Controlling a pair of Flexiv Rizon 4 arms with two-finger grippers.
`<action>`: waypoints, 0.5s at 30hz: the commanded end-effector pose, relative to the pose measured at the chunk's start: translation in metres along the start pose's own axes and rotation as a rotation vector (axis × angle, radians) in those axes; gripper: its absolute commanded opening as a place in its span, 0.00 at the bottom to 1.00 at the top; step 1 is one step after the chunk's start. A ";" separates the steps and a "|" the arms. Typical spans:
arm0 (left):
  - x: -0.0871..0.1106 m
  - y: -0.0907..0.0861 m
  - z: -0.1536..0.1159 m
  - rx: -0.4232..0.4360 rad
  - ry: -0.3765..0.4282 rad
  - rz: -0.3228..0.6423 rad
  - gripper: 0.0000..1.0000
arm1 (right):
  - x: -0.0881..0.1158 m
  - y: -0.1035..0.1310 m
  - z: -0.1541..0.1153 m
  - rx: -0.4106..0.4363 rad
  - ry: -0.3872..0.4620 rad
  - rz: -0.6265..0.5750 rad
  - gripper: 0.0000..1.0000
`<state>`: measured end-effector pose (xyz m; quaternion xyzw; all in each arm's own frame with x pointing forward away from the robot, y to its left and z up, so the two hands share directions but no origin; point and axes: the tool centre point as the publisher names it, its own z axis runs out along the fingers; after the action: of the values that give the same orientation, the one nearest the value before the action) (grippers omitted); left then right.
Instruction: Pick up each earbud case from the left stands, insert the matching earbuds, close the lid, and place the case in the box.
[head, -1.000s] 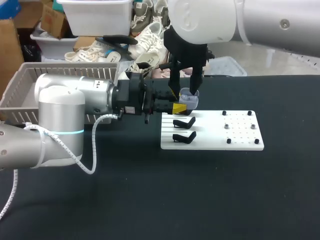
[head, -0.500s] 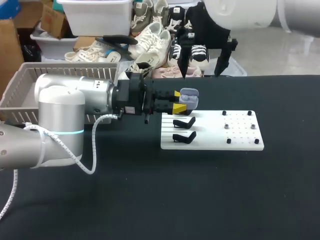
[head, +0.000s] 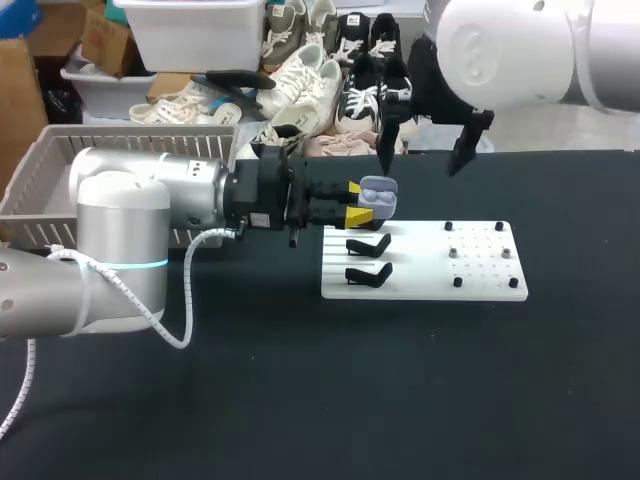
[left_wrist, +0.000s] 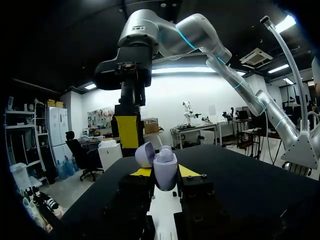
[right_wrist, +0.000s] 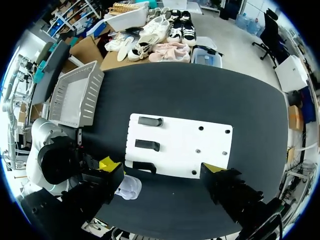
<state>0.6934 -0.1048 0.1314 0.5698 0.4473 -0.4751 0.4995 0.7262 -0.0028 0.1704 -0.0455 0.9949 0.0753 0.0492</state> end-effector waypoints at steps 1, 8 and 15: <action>0.000 0.000 0.000 -0.002 -0.001 0.001 0.00 | 0.002 0.002 0.004 -0.006 0.011 -0.002 1.00; 0.000 0.000 0.000 -0.002 -0.001 0.001 0.00 | 0.012 0.005 0.004 -0.014 0.029 -0.017 1.00; 0.000 0.000 0.000 -0.002 -0.001 0.001 0.00 | 0.018 0.003 -0.005 -0.023 0.007 -0.015 1.00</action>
<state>0.6933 -0.1047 0.1314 0.5699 0.4472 -0.4750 0.4996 0.7151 0.0032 0.1684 -0.0575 0.9942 0.0836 0.0353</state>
